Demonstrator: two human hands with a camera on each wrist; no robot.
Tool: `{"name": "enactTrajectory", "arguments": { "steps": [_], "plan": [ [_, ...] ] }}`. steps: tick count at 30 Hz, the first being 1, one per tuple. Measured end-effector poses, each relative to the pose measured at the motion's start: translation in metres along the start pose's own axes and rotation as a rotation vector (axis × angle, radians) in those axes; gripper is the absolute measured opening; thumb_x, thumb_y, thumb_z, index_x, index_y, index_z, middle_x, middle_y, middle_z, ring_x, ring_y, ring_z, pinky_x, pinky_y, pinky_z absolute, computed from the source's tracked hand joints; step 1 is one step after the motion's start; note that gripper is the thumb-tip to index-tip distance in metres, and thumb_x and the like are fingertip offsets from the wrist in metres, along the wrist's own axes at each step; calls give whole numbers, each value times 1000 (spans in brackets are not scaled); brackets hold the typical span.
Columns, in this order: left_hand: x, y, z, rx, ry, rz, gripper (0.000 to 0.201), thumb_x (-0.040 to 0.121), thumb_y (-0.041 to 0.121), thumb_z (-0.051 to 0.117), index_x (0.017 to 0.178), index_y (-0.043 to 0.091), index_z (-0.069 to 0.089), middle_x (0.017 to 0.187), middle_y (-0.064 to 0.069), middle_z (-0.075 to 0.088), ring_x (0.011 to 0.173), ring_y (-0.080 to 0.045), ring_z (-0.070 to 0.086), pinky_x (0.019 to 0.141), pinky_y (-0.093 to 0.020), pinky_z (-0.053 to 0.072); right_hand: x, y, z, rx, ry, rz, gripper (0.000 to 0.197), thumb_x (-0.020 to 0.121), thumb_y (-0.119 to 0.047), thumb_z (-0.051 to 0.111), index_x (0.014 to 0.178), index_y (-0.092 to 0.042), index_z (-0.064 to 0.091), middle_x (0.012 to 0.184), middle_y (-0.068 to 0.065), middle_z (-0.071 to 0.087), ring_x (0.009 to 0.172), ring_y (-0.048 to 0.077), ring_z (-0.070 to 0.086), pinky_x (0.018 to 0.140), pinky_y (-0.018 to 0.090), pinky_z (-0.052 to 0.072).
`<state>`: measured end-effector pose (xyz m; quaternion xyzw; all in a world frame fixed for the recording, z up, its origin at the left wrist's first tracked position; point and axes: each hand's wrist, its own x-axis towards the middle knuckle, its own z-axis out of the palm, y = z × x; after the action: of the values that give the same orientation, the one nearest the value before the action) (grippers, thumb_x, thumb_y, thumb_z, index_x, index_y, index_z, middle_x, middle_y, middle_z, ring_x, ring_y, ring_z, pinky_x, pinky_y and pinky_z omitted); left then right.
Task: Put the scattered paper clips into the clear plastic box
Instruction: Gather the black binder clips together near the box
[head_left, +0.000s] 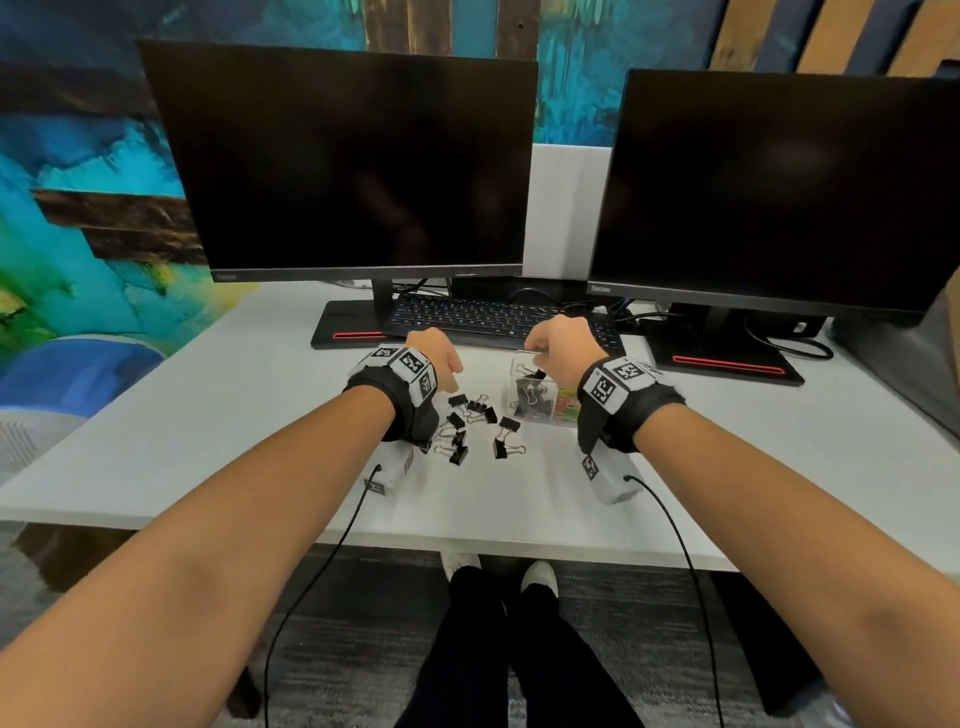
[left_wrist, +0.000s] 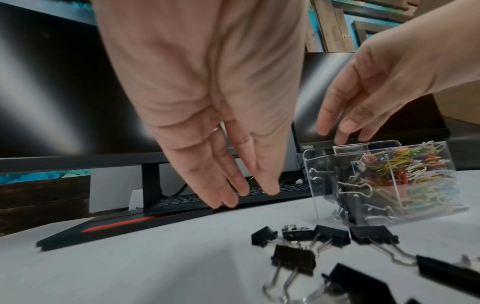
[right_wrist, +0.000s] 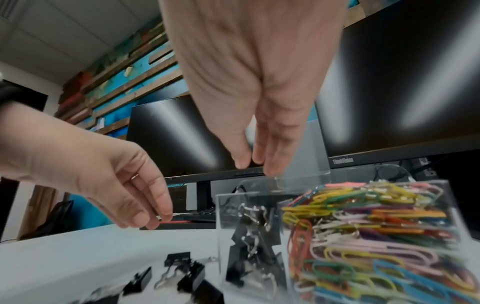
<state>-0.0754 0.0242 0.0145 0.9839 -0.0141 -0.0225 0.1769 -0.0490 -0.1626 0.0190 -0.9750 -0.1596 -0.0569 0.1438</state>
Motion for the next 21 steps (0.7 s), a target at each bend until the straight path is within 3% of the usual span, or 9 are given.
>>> {"name": "enactTrajectory", "arguments": {
  "steps": [2, 4, 6, 9, 11, 13, 18, 21],
  "plan": [
    [-4, -9, 2, 8, -43, 7, 35, 83, 21, 70, 116, 10, 68, 120, -4, 66, 110, -19, 62, 92, -23, 49, -7, -2, 4, 32, 111, -45, 25, 90, -5, 53, 109, -10, 68, 113, 15, 60, 104, 30, 59, 92, 36, 49],
    [-11, -15, 8, -9, -81, 0, 34, 79, 30, 74, 110, 15, 72, 112, -1, 69, 102, -17, 63, 84, -22, 50, -19, -8, 11, 68, 145, -110, 21, 90, -9, 53, 104, -10, 70, 101, 10, 61, 95, 26, 61, 87, 32, 50],
    [-14, -18, 15, 12, -137, -6, 41, 72, 43, 77, 106, 19, 73, 108, 3, 70, 96, -15, 63, 87, -25, 51, -30, -17, 19, 32, -1, -170, 20, 89, -16, 57, 104, -10, 69, 96, 6, 66, 92, 21, 61, 86, 25, 48],
    [-21, -15, 26, 125, -256, -18, 72, 56, 60, 80, 117, 25, 64, 117, 8, 63, 107, -15, 60, 97, -32, 48, -40, -29, 33, -133, -247, -229, 39, 85, -30, 65, 119, -11, 64, 114, 6, 66, 109, 23, 58, 90, 27, 44],
    [-23, -13, 32, 164, -306, -15, 85, 49, 58, 84, 124, 28, 56, 127, 7, 55, 114, -16, 55, 102, -37, 44, -42, -31, 43, -185, -352, -219, 57, 81, -38, 70, 129, -12, 56, 124, 8, 60, 117, 25, 53, 94, 30, 43],
    [-25, -13, 35, 199, -307, 9, 82, 54, 50, 86, 125, 27, 53, 130, 4, 52, 118, -19, 52, 103, -38, 43, -42, -31, 50, -219, -404, -203, 62, 80, -41, 70, 133, -12, 52, 124, 9, 60, 118, 26, 52, 94, 30, 43],
    [-24, -14, 37, 164, -297, 38, 62, 63, 41, 84, 117, 25, 59, 125, 1, 57, 111, -20, 57, 98, -35, 47, -37, -30, 52, -154, -414, -205, 43, 82, -29, 71, 121, -14, 64, 117, 7, 66, 109, 24, 59, 91, 27, 44],
    [-23, -13, 37, 123, -283, 69, 49, 68, 33, 82, 111, 19, 64, 119, -1, 63, 92, -17, 63, 80, -27, 52, -34, -27, 55, -134, -385, -208, 31, 81, -22, 72, 111, -13, 70, 115, 6, 68, 104, 23, 63, 93, 29, 48]
  ]
}}
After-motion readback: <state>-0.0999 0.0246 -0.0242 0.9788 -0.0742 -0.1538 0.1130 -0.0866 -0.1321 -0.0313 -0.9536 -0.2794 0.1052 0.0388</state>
